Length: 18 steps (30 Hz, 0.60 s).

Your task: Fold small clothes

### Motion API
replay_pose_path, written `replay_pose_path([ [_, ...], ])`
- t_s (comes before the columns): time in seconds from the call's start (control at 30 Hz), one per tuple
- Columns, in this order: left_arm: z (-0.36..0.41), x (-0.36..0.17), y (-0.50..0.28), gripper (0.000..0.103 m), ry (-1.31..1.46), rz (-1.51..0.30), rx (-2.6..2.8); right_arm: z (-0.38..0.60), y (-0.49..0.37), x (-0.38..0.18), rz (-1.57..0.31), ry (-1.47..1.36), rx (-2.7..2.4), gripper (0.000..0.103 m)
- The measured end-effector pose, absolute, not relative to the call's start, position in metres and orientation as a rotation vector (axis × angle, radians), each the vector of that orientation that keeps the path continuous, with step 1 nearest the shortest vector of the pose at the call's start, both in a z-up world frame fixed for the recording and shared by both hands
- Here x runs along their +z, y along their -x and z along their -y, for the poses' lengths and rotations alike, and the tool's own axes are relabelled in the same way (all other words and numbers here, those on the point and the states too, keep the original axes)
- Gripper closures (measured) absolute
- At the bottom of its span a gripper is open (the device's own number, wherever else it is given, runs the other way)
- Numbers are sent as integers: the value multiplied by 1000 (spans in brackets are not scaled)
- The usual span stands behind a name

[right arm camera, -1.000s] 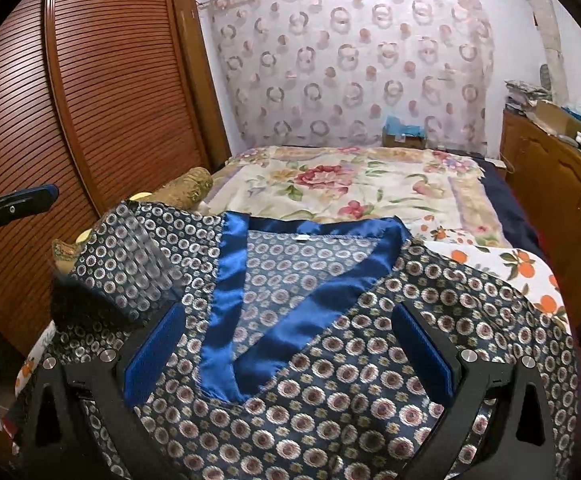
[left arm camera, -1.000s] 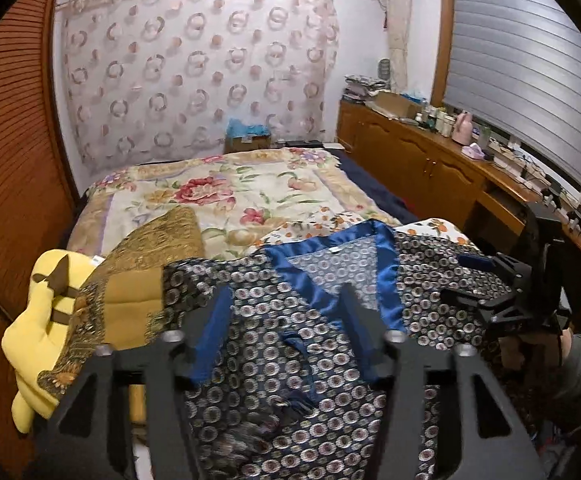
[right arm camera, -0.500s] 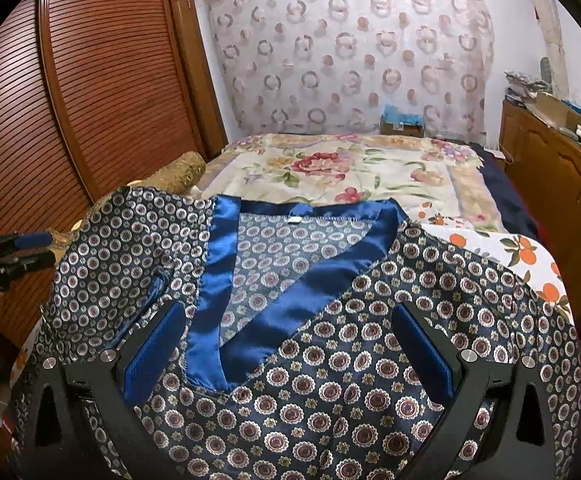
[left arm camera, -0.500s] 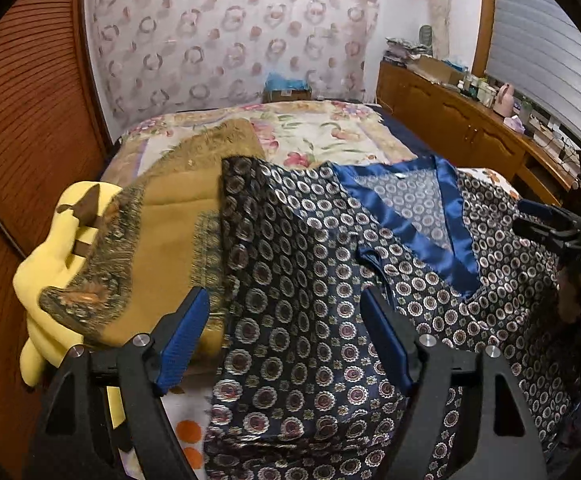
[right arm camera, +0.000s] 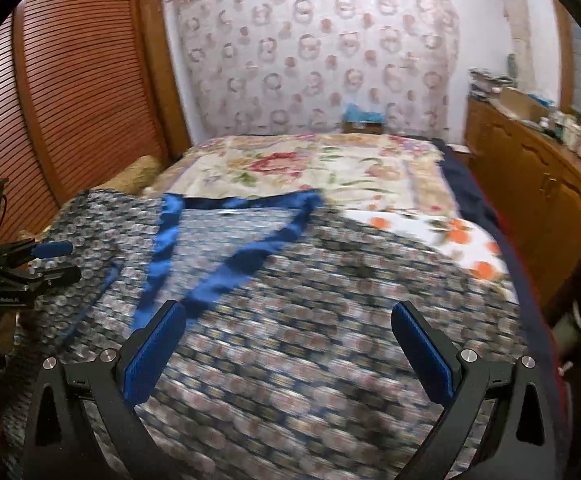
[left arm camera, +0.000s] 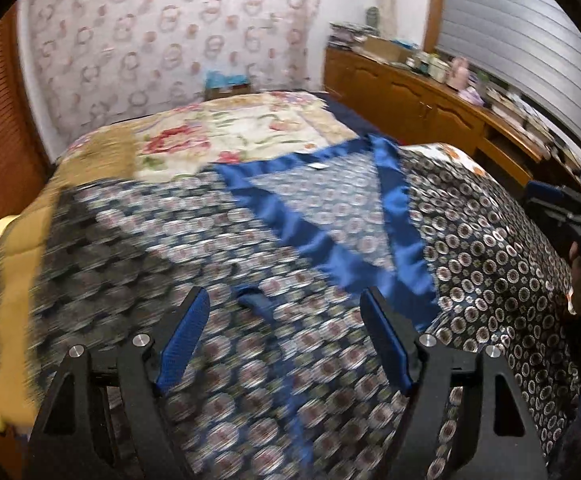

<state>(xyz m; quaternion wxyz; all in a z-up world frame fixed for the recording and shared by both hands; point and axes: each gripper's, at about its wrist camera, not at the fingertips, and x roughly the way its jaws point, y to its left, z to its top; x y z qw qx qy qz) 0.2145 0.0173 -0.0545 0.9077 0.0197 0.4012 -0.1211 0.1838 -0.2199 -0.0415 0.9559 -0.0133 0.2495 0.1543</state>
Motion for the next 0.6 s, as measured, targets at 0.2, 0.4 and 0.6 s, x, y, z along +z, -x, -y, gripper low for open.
replay_pose_path([
  [0.2,18,-74,-230,25,-91,-863,-322,294,-167,-62,-552,-21,138,5],
  [0.4,32,-85,-236,23,-118,-889,-344,348,-151,-88,-630,-99,40,10],
  [0.6,44,-93,-239,11,-153,-897,-340,364,-151,-107,-700,-145,51,22],
])
